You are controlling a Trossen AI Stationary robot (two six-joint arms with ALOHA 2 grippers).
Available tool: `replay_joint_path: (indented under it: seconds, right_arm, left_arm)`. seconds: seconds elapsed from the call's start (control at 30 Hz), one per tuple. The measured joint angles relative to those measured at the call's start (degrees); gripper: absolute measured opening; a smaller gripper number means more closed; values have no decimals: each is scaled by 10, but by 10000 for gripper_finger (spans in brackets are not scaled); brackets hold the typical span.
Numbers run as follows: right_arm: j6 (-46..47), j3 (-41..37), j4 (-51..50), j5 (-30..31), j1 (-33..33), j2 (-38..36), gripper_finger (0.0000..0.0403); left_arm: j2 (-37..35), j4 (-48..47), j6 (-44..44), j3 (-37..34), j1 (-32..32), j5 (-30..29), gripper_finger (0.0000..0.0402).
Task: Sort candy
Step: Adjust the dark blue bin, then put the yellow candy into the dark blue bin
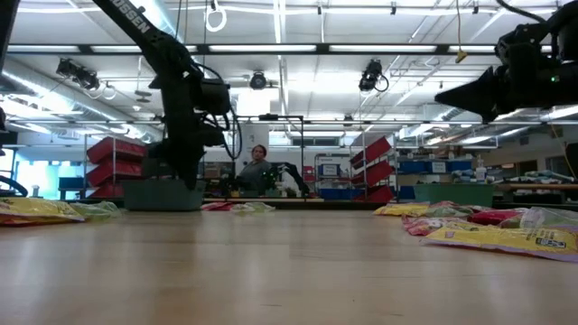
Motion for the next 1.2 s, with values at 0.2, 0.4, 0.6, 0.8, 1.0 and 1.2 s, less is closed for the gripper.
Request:
replay_joint_path:
  seconds: [0.2,0.4,0.6,0.8,1.0,1.2]
  right_arm:
    - [82,0,57,-22,3,0,0]
    - [57,0,75,-79,12,0,0]
    - [70,0,104,-85,17,0,0]
    - [64,0,122,-89,15,9,0]
    - [55,0,192,-113,17,93,0]
    - [41,26,267,-120,18,221,0]
  left_arm:
    - [0,7,-28,0,-34,17,5]
    - [0,11,-13,0,-65,22,27]
    - [0,0,29,8,-87,20,89]
    - [0,-21,76,43,-101,4,141]
    - [-55,30,124,37,-146,-61,115]
    - [-147,113,132,-15,-188,-74,18]
